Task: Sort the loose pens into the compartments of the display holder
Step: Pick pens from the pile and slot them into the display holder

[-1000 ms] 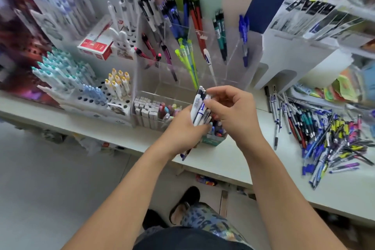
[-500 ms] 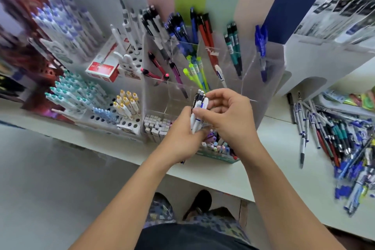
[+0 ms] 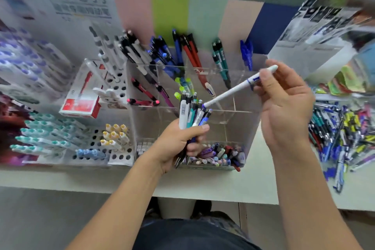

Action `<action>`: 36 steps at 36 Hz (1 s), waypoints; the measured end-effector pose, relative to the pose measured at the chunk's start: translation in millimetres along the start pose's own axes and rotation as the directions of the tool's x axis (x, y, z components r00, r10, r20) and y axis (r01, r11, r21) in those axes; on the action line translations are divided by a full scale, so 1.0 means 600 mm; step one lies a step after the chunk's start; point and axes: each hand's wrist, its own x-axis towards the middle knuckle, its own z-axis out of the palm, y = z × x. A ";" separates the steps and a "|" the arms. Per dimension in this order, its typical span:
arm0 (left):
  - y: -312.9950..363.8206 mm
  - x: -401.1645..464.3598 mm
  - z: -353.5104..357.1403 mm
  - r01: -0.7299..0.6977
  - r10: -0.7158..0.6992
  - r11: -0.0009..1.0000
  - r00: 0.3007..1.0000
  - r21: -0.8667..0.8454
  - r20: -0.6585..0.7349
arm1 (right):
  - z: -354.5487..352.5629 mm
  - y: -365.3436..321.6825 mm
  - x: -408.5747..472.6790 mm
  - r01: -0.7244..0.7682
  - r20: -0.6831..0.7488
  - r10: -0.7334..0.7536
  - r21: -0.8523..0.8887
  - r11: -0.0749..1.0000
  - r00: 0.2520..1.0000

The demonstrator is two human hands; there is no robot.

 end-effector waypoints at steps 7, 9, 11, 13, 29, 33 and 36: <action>0.014 0.003 -0.026 0.039 -0.012 0.991 0.979 -0.131 0.204 | 0.006 0.032 0.007 0.319 0.055 -0.347 -0.551 0.771 0.936; 0.016 0.002 -0.034 0.064 -0.029 0.989 0.969 -0.136 0.246 | 0.011 0.061 0.005 0.392 0.194 -0.361 -0.672 0.629 0.912; 0.018 0.002 -0.043 0.082 -0.047 0.989 0.962 -0.122 0.270 | 0.016 0.088 0.004 0.440 0.315 -0.317 -0.743 0.504 0.895; 0.019 -0.001 -0.050 0.072 -0.041 0.992 0.959 -0.102 0.281 | 0.021 0.112 0.001 0.476 0.395 -0.269 -0.776 0.414 0.878; 0.036 -0.005 -0.070 0.225 -0.160 0.971 0.870 -0.087 0.467 | 0.082 0.041 -0.034 -0.055 0.349 0.372 -0.661 0.748 0.860; 0.039 -0.009 -0.065 0.269 -0.194 0.959 0.851 -0.089 0.489 | 0.078 0.052 -0.036 -0.335 0.380 0.506 -0.434 0.837 0.774; 0.039 -0.012 -0.055 0.244 -0.216 0.970 0.879 -0.012 0.425 | 0.070 0.062 -0.037 -0.328 0.384 0.478 -0.395 0.858 0.790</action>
